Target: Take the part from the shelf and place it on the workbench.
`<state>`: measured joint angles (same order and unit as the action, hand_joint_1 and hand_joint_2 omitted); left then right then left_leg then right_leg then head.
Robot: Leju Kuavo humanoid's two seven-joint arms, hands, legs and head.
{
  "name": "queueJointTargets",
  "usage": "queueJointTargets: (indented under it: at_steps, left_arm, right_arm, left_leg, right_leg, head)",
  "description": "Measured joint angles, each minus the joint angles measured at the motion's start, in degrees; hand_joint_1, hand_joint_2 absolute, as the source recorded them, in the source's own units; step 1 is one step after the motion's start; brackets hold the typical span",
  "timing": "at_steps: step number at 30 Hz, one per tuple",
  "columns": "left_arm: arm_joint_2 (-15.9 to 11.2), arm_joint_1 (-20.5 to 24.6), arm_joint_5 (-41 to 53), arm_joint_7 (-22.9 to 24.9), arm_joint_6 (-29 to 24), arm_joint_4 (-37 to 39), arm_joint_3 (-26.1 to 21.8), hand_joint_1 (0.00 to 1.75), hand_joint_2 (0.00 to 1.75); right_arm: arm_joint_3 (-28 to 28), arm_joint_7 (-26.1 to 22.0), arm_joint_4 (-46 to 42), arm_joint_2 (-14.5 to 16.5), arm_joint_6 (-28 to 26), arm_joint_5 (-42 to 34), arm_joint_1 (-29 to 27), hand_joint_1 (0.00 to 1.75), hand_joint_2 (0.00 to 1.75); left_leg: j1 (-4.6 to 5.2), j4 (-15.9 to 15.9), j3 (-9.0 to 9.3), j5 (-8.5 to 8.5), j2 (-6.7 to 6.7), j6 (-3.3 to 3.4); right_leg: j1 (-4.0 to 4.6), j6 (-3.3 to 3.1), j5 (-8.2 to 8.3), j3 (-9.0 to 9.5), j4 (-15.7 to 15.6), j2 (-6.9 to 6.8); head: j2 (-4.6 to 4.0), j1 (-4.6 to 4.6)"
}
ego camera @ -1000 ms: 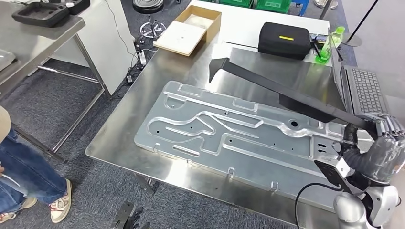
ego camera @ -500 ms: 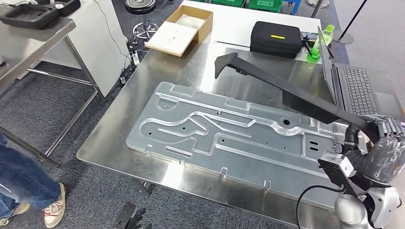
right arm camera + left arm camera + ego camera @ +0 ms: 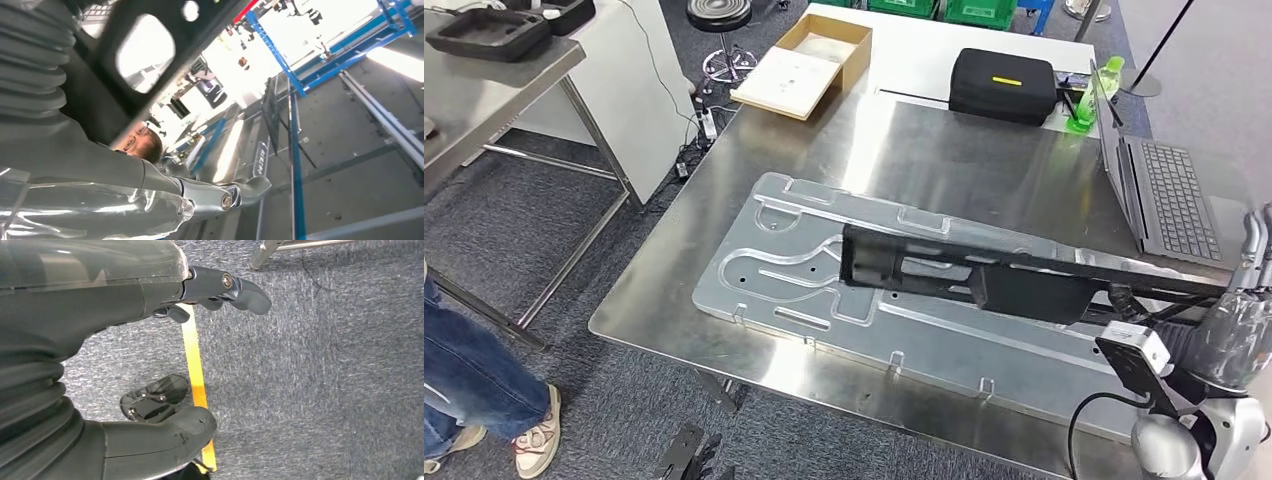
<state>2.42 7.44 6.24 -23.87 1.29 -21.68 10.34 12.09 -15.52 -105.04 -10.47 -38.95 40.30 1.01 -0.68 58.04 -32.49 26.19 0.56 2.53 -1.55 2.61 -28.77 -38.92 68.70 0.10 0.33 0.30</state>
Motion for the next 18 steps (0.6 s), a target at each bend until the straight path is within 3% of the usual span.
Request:
queueJointTargets:
  at_steps: [2,4,6,7,10,11,12,13,15,17,18]
  left_arm:
    - [0.0,0.1,0.0,-0.1,0.0,-0.1,0.0,0.00,0.87]
    - [0.0,0.1,0.0,-0.1,0.0,-0.1,0.0,0.00,0.00]
    - [0.0,0.1,0.0,-0.1,-0.1,-0.1,0.0,0.00,0.00]
    - [0.0,0.1,0.0,-0.1,-0.1,-0.1,0.1,0.00,0.00]
    - [0.0,0.0,0.0,-0.1,-0.2,-0.1,0.1,0.00,0.00]
    - [0.0,-0.2,0.0,-0.1,-0.2,-0.1,0.1,0.00,0.00]
    - [0.0,-0.2,0.0,-0.1,-0.3,-0.1,0.1,0.00,0.00]
    - [0.0,-0.3,0.0,-0.1,-0.4,-0.1,0.1,0.00,0.00]
    - [-0.1,-0.2,0.0,-0.1,-0.6,-0.1,0.1,0.00,0.00]
    - [-0.2,-0.2,-0.1,-0.2,-0.8,-0.2,0.1,0.00,0.00]
    - [-0.3,-0.3,-0.1,-0.2,-1.0,-0.2,0.1,0.00,0.00]
  right_arm:
    - [0.0,0.0,0.0,-0.2,0.0,0.0,0.0,0.00,0.00]
    - [0.1,0.0,-0.1,-0.3,0.1,-0.2,0.0,0.00,0.00]
    - [0.1,0.1,-0.2,-0.3,0.4,-0.7,0.0,0.00,0.00]
    - [0.2,0.2,-0.2,-0.3,0.8,-1.1,0.0,0.00,0.00]
    - [0.3,0.6,-0.2,-0.3,1.8,-2.4,0.0,0.00,0.00]
    - [0.4,0.8,-0.2,-0.3,2.0,-2.7,-0.1,0.00,0.00]
    - [0.5,0.9,-0.2,-0.2,2.2,-3.0,-0.1,0.00,0.00]
    - [0.6,1.0,-0.2,-0.2,2.3,-3.2,-0.1,0.00,0.00]
    - [0.8,1.4,-0.2,-0.1,2.6,-3.7,-0.1,0.00,0.00]
    - [1.1,2.3,-0.2,0.0,3.7,-5.0,-0.2,0.00,0.00]
    - [1.2,3.1,-0.2,0.1,4.6,-6.1,-0.2,0.00,0.44]
  left_leg:
    - [0.04,0.2,0.03,0.26,-0.03,-0.89]
    - [0.10,0.3,0.12,0.46,-0.03,-1.99]
    - [-0.03,1.3,-0.13,1.42,-0.05,-2.58]
    - [-0.08,3.3,-0.94,2.78,-0.09,-2.76]
    - [-0.06,14.2,-5.88,8.16,-0.15,-2.77]
    - [-0.02,16.6,-7.03,8.70,-0.15,-2.66]
    - [0.04,16.9,-7.23,8.11,-0.16,-2.45]
    - [0.14,14.9,-6.29,6.42,-0.19,-2.12]
    - [0.50,7.2,-2.76,2.45,-0.30,-1.15]
    - [0.82,1.8,-0.40,0.81,-0.36,-0.58]
    - [0.93,1.0,-0.11,0.85,-0.37,-0.49]
  right_leg:
    - [0.23,-0.59,1.87,3.03,-6.0,-0.03]
    - [0.55,-1.62,2.47,4.60,-9.4,0.13]
    - [0.45,-2.43,2.61,4.74,-9.7,0.19]
    - [0.38,-2.83,2.69,4.80,-9.8,0.19]
    - [0.77,-3.49,2.66,4.78,-9.8,0.17]
    - [0.96,-3.58,2.64,4.80,-9.8,0.21]
    - [1.13,-3.63,2.62,4.85,-9.8,0.29]
    - [1.28,-3.65,2.60,4.95,-9.7,0.38]
    - [1.51,-3.64,2.54,5.10,-9.7,0.51]
    - [1.65,-3.34,2.52,4.93,-9.5,0.60]
    - [1.62,-3.07,2.58,4.80,-9.5,0.63]
  head:
    - [0.00,0.00]
    - [0.00,-0.02]
    - [0.00,-0.02]
    - [0.00,-0.03]
    - [0.00,-0.03]
    - [0.00,-0.03]
    - [0.00,-0.03]
    - [0.00,-0.03]
    - [0.00,-0.02]
    - [0.00,-0.01]
    - [0.00,-0.02]
